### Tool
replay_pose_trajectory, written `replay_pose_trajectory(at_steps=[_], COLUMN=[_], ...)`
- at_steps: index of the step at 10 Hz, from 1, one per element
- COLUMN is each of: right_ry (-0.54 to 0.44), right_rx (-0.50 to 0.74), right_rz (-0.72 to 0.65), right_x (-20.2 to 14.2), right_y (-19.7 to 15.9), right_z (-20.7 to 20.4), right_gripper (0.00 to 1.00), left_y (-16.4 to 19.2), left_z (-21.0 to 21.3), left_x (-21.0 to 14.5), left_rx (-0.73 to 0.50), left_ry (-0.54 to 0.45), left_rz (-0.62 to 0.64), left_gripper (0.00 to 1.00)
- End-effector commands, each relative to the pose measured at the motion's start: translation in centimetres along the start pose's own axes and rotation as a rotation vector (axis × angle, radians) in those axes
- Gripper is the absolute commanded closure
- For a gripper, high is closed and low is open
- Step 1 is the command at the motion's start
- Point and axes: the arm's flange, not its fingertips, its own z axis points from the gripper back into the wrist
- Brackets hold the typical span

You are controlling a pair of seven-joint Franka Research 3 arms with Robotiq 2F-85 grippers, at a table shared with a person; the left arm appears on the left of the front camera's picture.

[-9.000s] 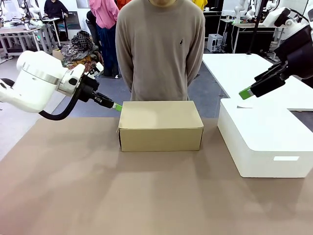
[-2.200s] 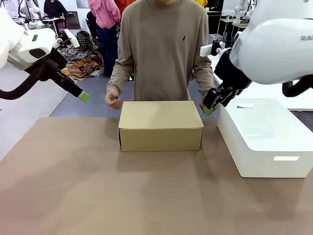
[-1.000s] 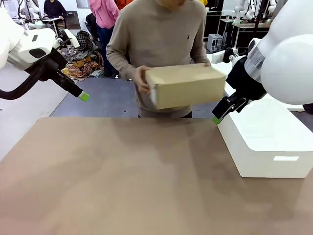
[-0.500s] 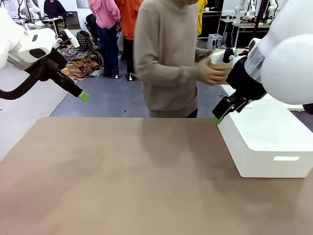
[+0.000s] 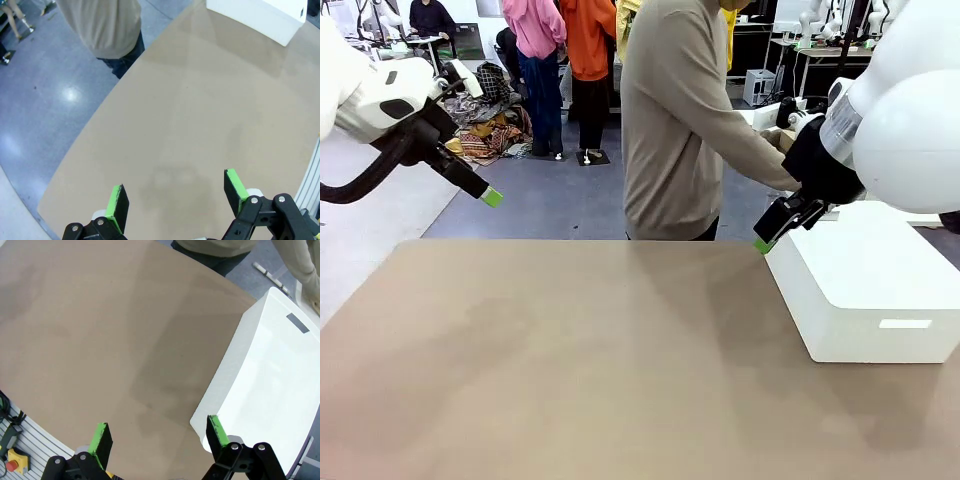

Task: Pack the shoes into the box.
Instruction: Press down on the lid of the Shoes Box.

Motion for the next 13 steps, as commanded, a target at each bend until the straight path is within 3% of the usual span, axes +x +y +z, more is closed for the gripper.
replay_pose_trajectory(at_steps=[1, 13], right_ry=[0.001, 0.001], right_rx=[-0.004, -0.004], right_rz=[-0.001, -0.001], right_x=[0.06, 0.06], right_y=[-0.08, -0.08], right_z=[0.04, 0.04], right_gripper=[0.00, 0.00], left_y=[0.04, 0.04], left_z=[0.19, 0.19], left_x=[-0.03, -0.03], left_rx=[0.000, 0.000], left_ry=[0.010, 0.010], left_rz=[0.007, 0.007], left_gripper=[0.00, 0.00])
